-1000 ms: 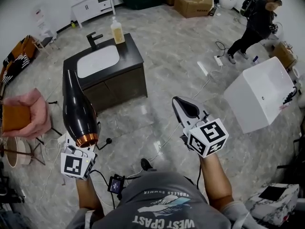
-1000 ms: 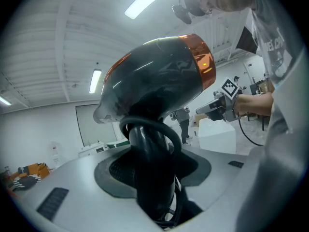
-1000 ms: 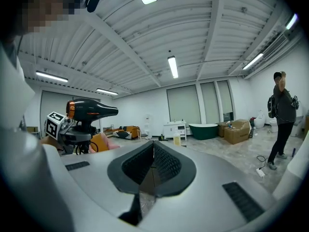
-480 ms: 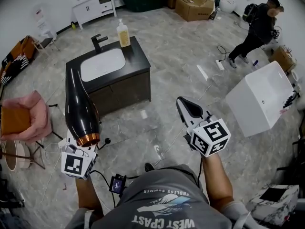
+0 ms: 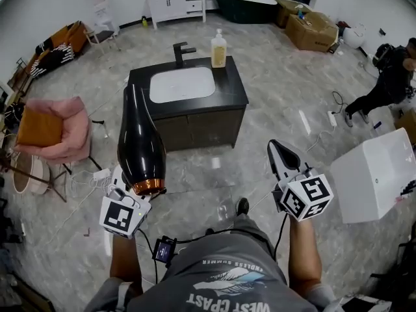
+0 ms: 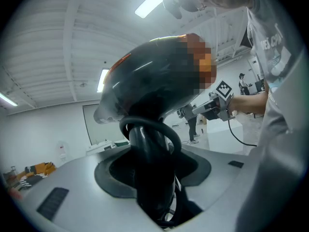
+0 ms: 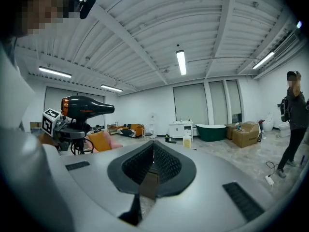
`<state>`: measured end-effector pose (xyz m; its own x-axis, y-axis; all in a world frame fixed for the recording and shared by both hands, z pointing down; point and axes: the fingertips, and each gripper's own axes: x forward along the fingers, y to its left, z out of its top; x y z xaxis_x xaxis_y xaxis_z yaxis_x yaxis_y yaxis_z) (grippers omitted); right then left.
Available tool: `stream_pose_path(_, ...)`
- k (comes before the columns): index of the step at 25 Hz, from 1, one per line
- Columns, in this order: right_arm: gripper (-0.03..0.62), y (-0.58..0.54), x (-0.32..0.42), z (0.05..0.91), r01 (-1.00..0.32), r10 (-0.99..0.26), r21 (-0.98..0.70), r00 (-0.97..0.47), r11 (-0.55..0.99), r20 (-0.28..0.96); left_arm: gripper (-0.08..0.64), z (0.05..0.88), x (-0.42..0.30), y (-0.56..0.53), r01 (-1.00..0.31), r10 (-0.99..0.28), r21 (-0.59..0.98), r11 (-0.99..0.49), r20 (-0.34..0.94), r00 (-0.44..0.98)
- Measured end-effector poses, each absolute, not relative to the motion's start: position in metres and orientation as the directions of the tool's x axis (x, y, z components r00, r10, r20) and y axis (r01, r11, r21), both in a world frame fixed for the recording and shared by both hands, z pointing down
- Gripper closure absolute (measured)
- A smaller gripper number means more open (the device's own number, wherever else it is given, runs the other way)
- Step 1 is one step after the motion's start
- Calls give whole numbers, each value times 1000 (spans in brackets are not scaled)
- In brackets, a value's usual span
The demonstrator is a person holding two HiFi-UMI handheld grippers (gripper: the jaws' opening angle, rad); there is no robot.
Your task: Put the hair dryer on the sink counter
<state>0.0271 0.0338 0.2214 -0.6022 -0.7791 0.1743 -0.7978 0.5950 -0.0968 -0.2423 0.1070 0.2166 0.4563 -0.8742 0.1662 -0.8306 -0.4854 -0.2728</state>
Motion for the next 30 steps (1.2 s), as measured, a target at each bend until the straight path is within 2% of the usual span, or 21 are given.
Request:
stream_pose_path(9, 565, -37, -27, 227, -690, -676, -109, -724, 716, 141, 344, 218, -275, 96, -880, -930, -306, -364, 170, 326)
stream_pose_path(16, 565, -106, -42, 244, -613, -591, -128, -788, 779, 173, 344, 230, -285, 49, -909, -956, -319, -269, 204, 212)
stream_pose_path(26, 565, -204, -20, 276, -604, -564, -182, -793, 776, 229, 345, 262, -269, -42, -916, -943, -313, -252, 292, 159)
stream_pose_path(30, 565, -231, -10, 286, -612, -565, -203, -787, 764, 247, 345, 275, -264, -79, -892, -930, -354, -280, 331, 160)
